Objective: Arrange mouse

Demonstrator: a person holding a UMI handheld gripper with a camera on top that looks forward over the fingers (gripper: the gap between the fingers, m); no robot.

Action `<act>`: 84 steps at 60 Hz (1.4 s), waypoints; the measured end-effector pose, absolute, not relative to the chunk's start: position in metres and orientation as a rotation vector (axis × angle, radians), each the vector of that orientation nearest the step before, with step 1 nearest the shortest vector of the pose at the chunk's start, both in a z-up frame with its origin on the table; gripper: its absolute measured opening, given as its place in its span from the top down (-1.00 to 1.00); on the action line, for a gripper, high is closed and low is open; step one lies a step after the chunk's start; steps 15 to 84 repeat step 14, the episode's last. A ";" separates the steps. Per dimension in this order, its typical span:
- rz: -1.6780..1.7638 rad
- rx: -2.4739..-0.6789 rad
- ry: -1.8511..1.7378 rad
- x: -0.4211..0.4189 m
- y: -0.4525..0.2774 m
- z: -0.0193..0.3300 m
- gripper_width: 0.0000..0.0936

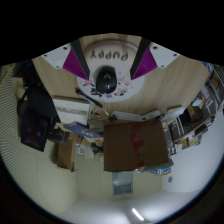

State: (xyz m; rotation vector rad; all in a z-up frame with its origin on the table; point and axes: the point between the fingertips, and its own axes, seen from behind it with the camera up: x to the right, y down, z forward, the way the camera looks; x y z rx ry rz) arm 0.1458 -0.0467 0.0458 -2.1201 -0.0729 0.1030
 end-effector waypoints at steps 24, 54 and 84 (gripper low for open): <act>0.154 -2.036 0.043 0.162 -0.183 0.055 -0.79; 0.154 -2.036 0.043 0.162 -0.183 0.055 -0.79; 0.154 -2.036 0.043 0.162 -0.183 0.055 -0.79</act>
